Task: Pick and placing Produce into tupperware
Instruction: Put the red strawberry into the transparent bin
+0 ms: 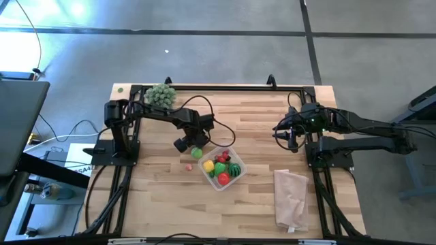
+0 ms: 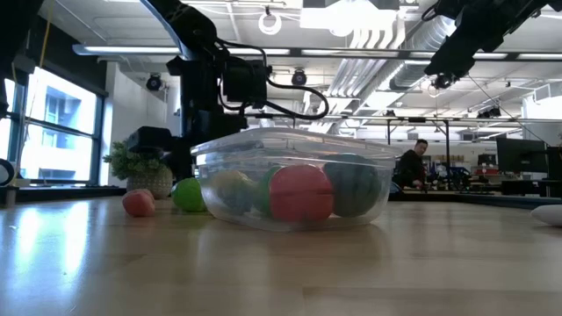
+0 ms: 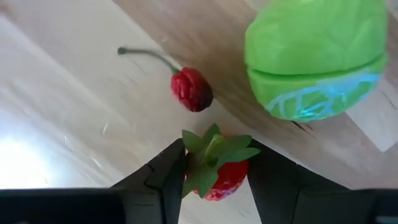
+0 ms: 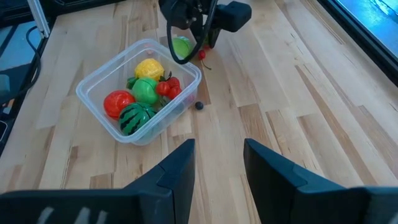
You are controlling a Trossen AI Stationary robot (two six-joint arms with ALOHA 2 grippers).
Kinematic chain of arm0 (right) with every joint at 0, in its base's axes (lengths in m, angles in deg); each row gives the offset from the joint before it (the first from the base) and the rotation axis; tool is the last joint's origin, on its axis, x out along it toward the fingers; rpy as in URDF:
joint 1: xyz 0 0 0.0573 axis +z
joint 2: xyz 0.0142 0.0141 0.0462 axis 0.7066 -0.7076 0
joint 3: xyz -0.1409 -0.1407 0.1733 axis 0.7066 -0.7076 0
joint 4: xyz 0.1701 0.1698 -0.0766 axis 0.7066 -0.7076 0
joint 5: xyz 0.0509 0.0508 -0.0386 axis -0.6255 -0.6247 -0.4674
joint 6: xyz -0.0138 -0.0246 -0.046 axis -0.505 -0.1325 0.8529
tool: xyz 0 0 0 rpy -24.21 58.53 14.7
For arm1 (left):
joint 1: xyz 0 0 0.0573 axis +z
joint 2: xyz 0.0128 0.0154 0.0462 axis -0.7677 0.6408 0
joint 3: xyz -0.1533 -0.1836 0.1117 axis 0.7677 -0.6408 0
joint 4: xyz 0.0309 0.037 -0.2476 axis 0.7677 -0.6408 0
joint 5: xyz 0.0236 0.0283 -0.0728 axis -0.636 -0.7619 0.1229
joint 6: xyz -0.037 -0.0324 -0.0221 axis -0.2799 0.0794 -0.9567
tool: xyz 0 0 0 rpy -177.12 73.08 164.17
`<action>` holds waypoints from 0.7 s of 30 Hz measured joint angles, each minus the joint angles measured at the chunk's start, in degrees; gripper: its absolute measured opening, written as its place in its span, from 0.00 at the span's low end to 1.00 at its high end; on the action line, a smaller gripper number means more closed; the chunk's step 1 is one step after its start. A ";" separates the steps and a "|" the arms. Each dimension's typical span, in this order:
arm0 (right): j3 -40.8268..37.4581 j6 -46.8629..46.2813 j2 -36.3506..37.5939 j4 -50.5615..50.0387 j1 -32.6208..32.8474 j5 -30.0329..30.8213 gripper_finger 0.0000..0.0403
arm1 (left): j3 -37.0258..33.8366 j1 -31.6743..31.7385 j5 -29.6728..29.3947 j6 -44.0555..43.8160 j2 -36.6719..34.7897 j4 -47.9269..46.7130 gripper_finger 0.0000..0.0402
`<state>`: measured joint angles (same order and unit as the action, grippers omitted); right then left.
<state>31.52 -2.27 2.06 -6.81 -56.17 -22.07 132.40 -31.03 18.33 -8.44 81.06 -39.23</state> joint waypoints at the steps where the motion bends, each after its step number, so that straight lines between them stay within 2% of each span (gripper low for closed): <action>1: 0.00 0.00 0.00 0.00 -0.01 0.00 0.32 | 0.00 0.00 -0.49 -0.79 0.00 0.00 0.36; 14: 0.00 0.00 0.01 0.00 -0.01 -0.01 0.32 | 0.30 0.00 -3.45 -4.42 1.58 -0.92 0.50; 21: 0.00 0.00 0.00 0.00 -0.01 0.00 0.32 | 0.42 0.00 -3.52 -4.96 2.12 -1.20 0.50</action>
<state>31.52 -2.27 2.06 -6.81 -56.19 -22.06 132.82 -31.03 14.81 -13.40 83.18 -40.43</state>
